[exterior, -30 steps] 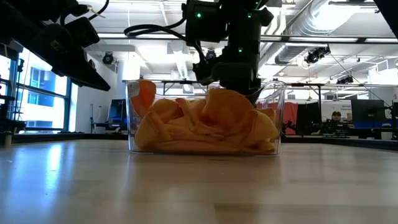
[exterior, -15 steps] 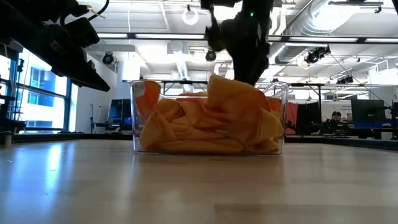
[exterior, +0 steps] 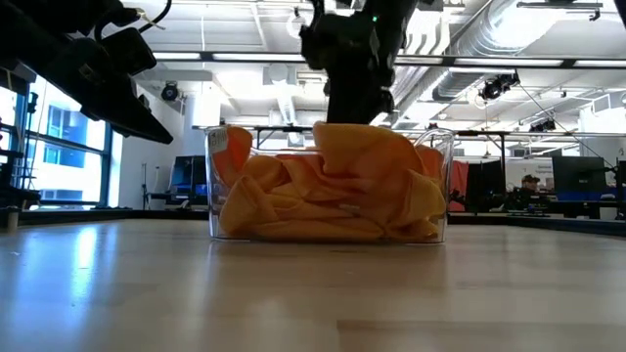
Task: Sort microfiber towel by color & place in baskets
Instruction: Put the orange microfiber towel into the bottom transparent bin, then put the yellow microfiber towel into the top transparent bin
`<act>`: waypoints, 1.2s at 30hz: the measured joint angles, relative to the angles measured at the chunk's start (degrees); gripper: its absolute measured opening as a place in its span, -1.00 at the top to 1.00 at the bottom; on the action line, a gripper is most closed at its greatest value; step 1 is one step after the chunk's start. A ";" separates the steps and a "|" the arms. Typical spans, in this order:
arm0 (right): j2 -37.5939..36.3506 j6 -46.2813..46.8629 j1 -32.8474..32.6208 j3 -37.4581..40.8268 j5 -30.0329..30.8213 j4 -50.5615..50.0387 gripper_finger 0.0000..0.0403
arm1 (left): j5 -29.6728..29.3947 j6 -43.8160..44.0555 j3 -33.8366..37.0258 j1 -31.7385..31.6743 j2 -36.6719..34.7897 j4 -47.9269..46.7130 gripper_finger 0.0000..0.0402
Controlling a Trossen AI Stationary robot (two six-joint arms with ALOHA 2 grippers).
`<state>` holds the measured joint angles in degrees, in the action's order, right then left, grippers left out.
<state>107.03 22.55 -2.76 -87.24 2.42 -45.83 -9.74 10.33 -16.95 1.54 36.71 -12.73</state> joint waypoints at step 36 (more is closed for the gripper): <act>5.60 -0.05 -1.97 -11.85 5.51 -15.41 0.16 | 0.65 0.07 -0.02 0.01 0.01 -1.11 0.58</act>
<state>112.63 22.50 -4.74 -99.09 7.93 -61.24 -9.09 10.39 -16.97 1.55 36.72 -13.84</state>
